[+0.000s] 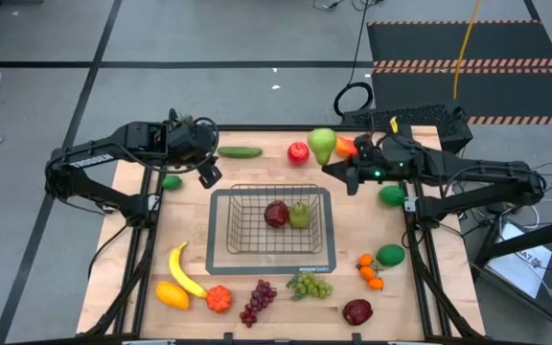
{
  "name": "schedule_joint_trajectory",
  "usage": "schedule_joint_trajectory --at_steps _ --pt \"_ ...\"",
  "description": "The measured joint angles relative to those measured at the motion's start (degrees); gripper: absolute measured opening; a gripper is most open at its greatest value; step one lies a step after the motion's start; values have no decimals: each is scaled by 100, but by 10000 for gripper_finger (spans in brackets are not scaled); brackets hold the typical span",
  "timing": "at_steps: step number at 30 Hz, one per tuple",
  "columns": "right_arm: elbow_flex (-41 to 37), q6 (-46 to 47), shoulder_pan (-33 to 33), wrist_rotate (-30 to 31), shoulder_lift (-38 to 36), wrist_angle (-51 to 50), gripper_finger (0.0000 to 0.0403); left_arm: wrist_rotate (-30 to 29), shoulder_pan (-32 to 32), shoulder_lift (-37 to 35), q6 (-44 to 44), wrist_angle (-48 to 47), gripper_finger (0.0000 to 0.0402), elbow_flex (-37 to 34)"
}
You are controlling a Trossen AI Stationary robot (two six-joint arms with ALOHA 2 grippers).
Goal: Build produce basket
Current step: Put the green pear into the gold wire basket
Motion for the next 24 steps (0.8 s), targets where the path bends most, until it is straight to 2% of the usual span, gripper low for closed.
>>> schedule_joint_trajectory --at_steps 12,16,24 --pt "1689 -1574 382 176 1113 24 0 341 -24 0 -915 -536 136 0" --pt "1936 -2056 526 180 1287 31 0 341 -24 0 -1125 -810 136 0" --pt "1940 -3288 673 465 1334 -135 0 536 -26 0 -1197 -806 136 0"
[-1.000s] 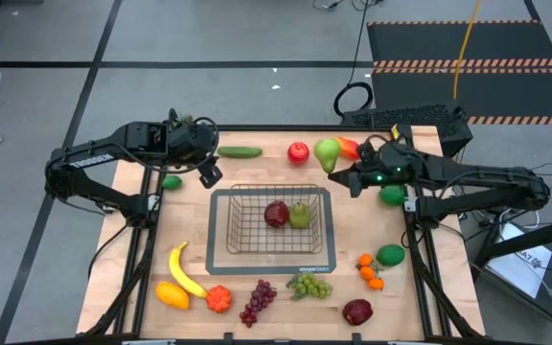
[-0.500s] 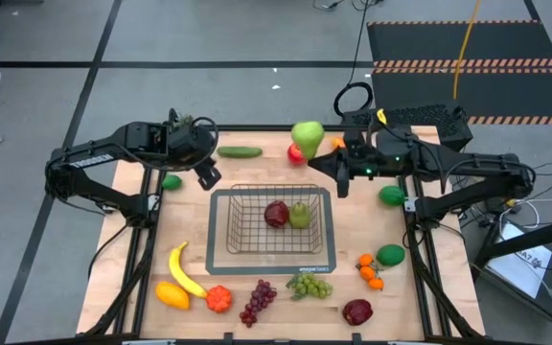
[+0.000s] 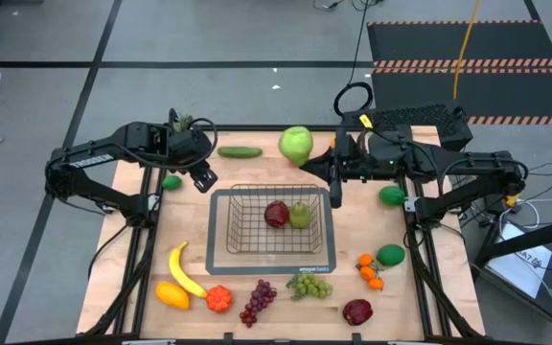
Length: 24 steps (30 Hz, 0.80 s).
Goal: Build produce basket
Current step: Put the green pear into the gold wire basket
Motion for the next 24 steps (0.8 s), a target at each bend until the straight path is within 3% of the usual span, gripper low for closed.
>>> schedule_joint_trajectory --at_steps 8,13,24 --pt "0 -1100 27 3 -5 69 0 5 -110 0 -71 140 136 0" --pt "0 -2345 29 24 -5 70 0 5 -114 0 -77 142 136 0" --pt "-4 -4399 27 1179 -5 625 0 -10 -114 0 -11 147 136 0"
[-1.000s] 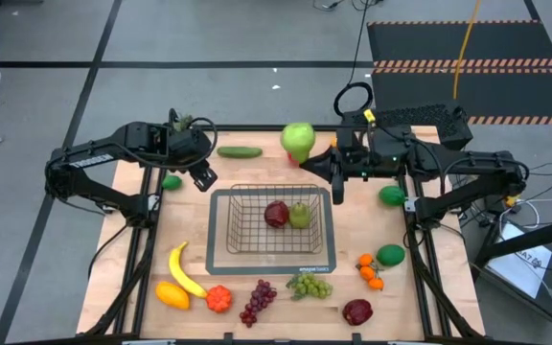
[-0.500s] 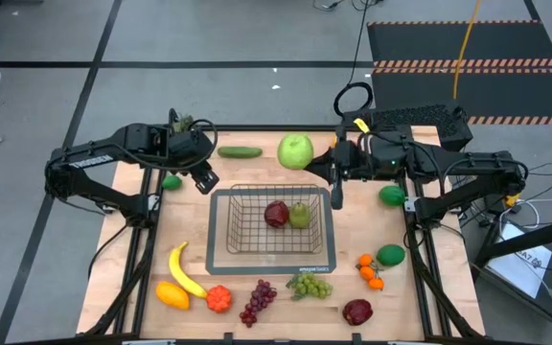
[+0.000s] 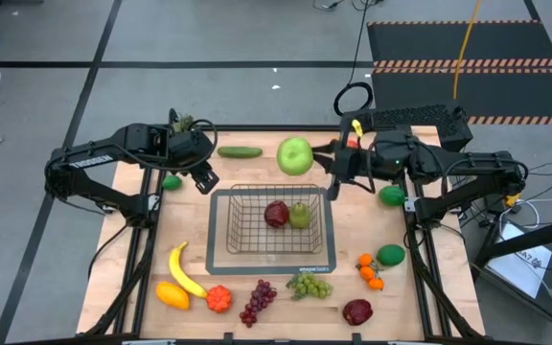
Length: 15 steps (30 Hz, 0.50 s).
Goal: Build produce basket
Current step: Put the green pear into the gold wire basket
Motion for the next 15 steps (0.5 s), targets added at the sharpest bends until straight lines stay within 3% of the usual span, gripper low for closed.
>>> schedule_joint_trajectory --at_steps 11,15 --pt "-2 -1172 -48 208 0 133 0 -180 153 0 301 4 136 0" --pt "-4 -1360 -32 820 0 133 0 -180 226 0 310 7 136 0"
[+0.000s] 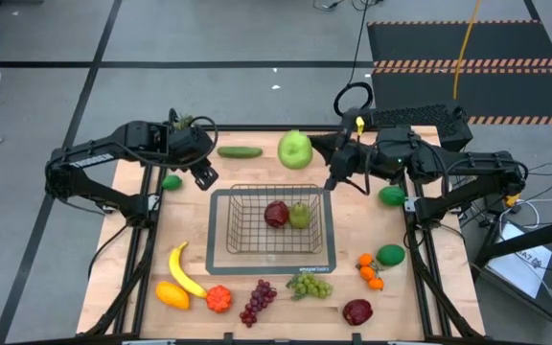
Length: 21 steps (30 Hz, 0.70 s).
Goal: Build produce basket
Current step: Put the green pear into the gold wire basket
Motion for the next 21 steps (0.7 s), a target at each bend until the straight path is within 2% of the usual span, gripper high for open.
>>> schedule_joint_trajectory --at_steps 4,8,11,16,21 --pt "0 -295 -10 437 0 0 0 0 44 0 7 3 136 0" --pt "0 -656 -6 545 0 0 0 0 60 0 7 91 136 0" --pt "0 -578 -6 545 0 -2 0 0 58 0 4 195 136 0" --pt "0 172 -8 573 0 -30 0 0 60 0 -97 293 136 0" --pt "0 1885 80 584 0 -42 0 60 60 0 -178 293 136 0"
